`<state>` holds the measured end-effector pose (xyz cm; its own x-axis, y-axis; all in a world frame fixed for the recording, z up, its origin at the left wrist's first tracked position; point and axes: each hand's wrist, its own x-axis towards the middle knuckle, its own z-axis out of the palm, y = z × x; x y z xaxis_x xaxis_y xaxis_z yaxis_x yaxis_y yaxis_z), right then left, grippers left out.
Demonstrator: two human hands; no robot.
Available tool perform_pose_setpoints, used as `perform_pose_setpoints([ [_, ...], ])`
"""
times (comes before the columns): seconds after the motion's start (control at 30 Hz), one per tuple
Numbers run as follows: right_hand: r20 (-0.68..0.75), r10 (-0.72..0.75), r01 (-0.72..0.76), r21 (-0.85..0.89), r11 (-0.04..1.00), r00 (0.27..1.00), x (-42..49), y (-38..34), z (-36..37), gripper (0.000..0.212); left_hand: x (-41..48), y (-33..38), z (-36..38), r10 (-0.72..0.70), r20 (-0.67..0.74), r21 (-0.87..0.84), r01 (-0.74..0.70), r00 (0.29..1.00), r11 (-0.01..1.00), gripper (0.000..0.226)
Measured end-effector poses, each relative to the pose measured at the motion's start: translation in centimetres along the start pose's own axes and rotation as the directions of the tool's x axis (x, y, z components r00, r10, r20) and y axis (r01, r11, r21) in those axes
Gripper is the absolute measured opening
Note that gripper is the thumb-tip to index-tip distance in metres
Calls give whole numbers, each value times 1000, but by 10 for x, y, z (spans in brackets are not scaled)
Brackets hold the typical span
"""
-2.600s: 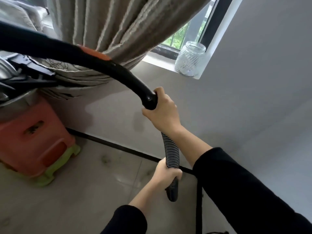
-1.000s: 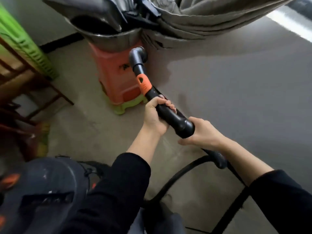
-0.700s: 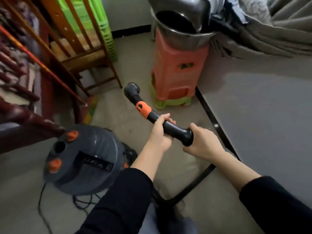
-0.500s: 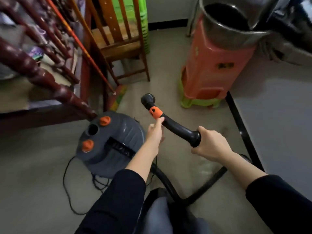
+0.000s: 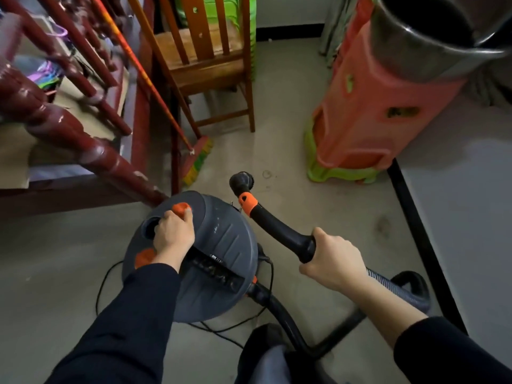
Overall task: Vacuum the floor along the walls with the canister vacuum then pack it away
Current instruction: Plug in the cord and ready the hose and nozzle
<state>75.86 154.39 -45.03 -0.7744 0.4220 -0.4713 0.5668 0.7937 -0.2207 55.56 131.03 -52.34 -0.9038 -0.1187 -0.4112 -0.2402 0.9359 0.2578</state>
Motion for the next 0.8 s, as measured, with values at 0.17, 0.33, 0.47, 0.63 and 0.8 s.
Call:
perform_pose_setpoints([
  [0.17, 12, 64, -65, 88, 994, 998, 3, 13, 6, 40, 20, 8, 1, -12, 19, 84, 11, 1000, 996, 53],
  [0.33, 2, 97, -97, 114, 989, 995, 5, 20, 7, 40, 22, 10, 0, 15, 40, 151, -20, 999, 988, 51],
  [0.47, -6, 105, -103, 151, 983, 994, 5, 25, 6, 40, 19, 8, -6, 73, 79, 225, -89, 994, 970, 46],
  [0.63, -24, 103, -98, 173, 980, 994, -3, 35, 4, 40, 8, 17, -14, 13, 65, 332, -34, 998, 943, 50],
  [0.8, -25, 180, -170, 226, 959, 983, -26, 67, -3, 41, -78, 92, 30, 280, 166, -56, -274, 946, 960, 53],
])
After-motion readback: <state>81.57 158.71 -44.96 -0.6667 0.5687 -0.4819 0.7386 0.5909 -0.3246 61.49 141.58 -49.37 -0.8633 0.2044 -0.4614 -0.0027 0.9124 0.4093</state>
